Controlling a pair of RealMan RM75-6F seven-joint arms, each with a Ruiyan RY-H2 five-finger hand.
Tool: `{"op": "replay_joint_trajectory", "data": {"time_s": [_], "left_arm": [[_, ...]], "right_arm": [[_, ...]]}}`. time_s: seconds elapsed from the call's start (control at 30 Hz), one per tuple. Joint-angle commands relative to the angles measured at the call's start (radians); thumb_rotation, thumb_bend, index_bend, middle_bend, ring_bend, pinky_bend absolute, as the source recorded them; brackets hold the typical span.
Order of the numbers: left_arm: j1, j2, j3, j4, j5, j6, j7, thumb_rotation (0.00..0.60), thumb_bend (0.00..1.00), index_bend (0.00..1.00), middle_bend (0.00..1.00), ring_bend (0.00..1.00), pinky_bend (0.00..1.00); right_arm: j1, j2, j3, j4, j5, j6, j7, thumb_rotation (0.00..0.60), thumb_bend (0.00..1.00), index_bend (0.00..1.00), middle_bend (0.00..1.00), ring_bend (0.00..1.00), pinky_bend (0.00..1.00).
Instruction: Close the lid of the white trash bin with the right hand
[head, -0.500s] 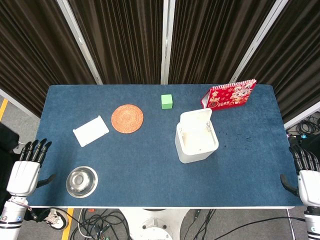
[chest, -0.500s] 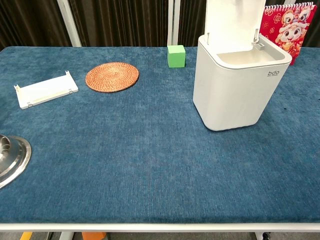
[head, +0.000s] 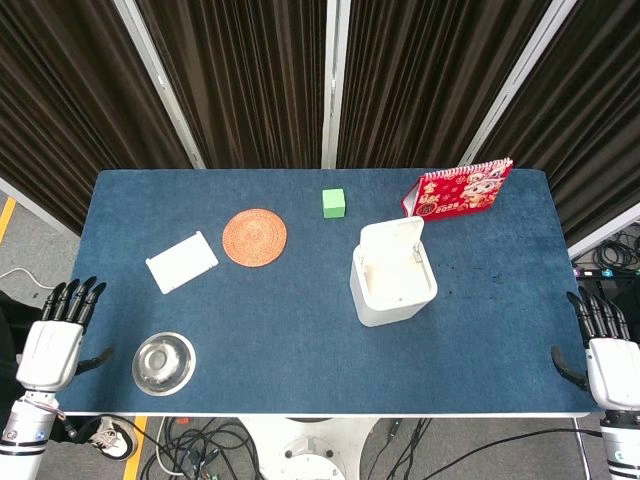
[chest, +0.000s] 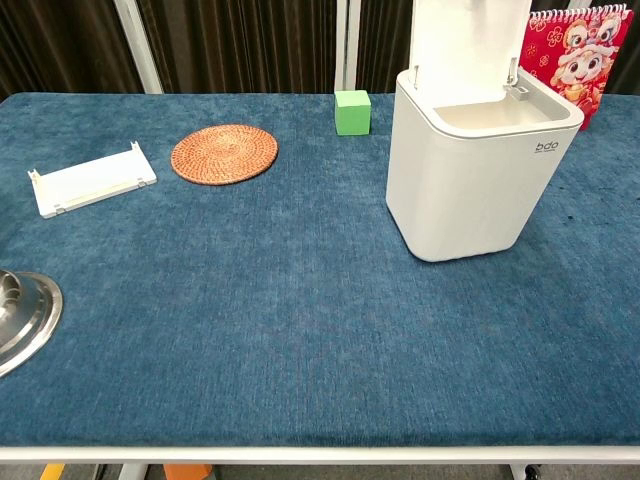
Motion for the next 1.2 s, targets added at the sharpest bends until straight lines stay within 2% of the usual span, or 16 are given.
{"op": "replay_joint_trajectory", "data": {"time_s": [0.03, 0.1, 0.13, 0.2, 0.27, 0.33, 0.47, 0.57, 0.67, 0.8, 0.93, 1.03, 1.2], "left_arm": [[0.002, -0.005, 0.002, 0.006, 0.001, 0.003, 0.0, 0.6, 0.0, 0.07, 0.06, 0.0, 0.08], [0.005, -0.008, 0.003, 0.011, -0.001, 0.005, -0.006, 0.6, 0.0, 0.07, 0.06, 0.0, 0.08], [0.007, -0.008, 0.004, 0.013, -0.002, 0.005, -0.009, 0.6, 0.0, 0.07, 0.06, 0.0, 0.08], [0.007, -0.005, 0.006, 0.016, -0.003, 0.003, -0.011, 0.6, 0.0, 0.07, 0.06, 0.0, 0.08], [0.008, -0.001, 0.007, 0.014, -0.002, 0.002, -0.011, 0.6, 0.0, 0.07, 0.06, 0.0, 0.08], [0.007, 0.001, 0.009, 0.012, 0.002, 0.002, -0.01, 0.6, 0.0, 0.07, 0.06, 0.0, 0.08], [0.004, -0.004, 0.01, 0.011, 0.006, -0.002, -0.006, 0.6, 0.0, 0.07, 0.06, 0.0, 0.08], [0.0, -0.012, 0.01, 0.014, 0.005, -0.01, -0.006, 0.6, 0.0, 0.07, 0.06, 0.0, 0.08], [-0.004, -0.013, 0.011, 0.014, 0.005, -0.018, -0.005, 0.6, 0.0, 0.07, 0.06, 0.0, 0.08], [-0.007, -0.01, 0.018, 0.018, 0.006, -0.03, -0.018, 0.6, 0.0, 0.07, 0.05, 0.0, 0.08], [-0.008, -0.012, 0.025, 0.027, 0.006, -0.041, -0.027, 0.6, 0.0, 0.07, 0.06, 0.0, 0.08], [-0.008, -0.016, 0.025, 0.035, 0.002, -0.043, -0.036, 0.6, 0.0, 0.07, 0.05, 0.0, 0.08], [-0.011, -0.017, 0.022, 0.043, 0.0, -0.046, -0.044, 0.6, 0.0, 0.07, 0.05, 0.0, 0.08]], "right_arm": [[0.001, 0.005, -0.004, -0.001, -0.006, -0.001, -0.009, 0.6, 0.27, 0.0, 0.0, 0.0, 0.0], [0.002, 0.007, -0.003, -0.003, -0.003, -0.004, -0.01, 0.6, 0.3, 0.0, 0.0, 0.0, 0.0], [0.003, 0.008, -0.001, -0.007, 0.0, -0.007, -0.008, 0.6, 0.36, 0.0, 0.0, 0.0, 0.0], [0.008, 0.014, -0.002, -0.016, -0.001, -0.017, -0.003, 0.6, 0.58, 0.0, 0.0, 0.0, 0.0], [0.022, 0.029, -0.002, -0.038, -0.006, -0.038, 0.007, 0.6, 0.87, 0.0, 0.0, 0.0, 0.0], [0.045, 0.054, 0.003, -0.074, -0.015, -0.066, 0.017, 0.6, 0.98, 0.0, 0.0, 0.0, 0.0], [0.112, 0.127, 0.037, -0.171, -0.032, -0.125, -0.051, 0.6, 1.0, 0.0, 0.0, 0.0, 0.0], [0.181, 0.184, 0.09, -0.268, -0.033, -0.174, -0.159, 0.6, 1.0, 0.0, 0.0, 0.0, 0.0], [0.27, 0.235, 0.158, -0.362, 0.012, -0.264, -0.212, 0.6, 1.0, 0.0, 0.0, 0.0, 0.0], [0.41, 0.291, 0.249, -0.445, 0.123, -0.43, -0.228, 0.6, 1.0, 0.0, 0.0, 0.0, 0.0], [0.538, 0.325, 0.311, -0.471, 0.279, -0.605, -0.233, 0.6, 1.0, 0.0, 0.03, 0.0, 0.0], [0.624, 0.333, 0.331, -0.464, 0.374, -0.701, -0.275, 0.6, 1.0, 0.0, 0.06, 0.0, 0.0], [0.728, 0.322, 0.332, -0.459, 0.5, -0.781, -0.345, 0.6, 1.0, 0.0, 0.08, 0.0, 0.0]]}}
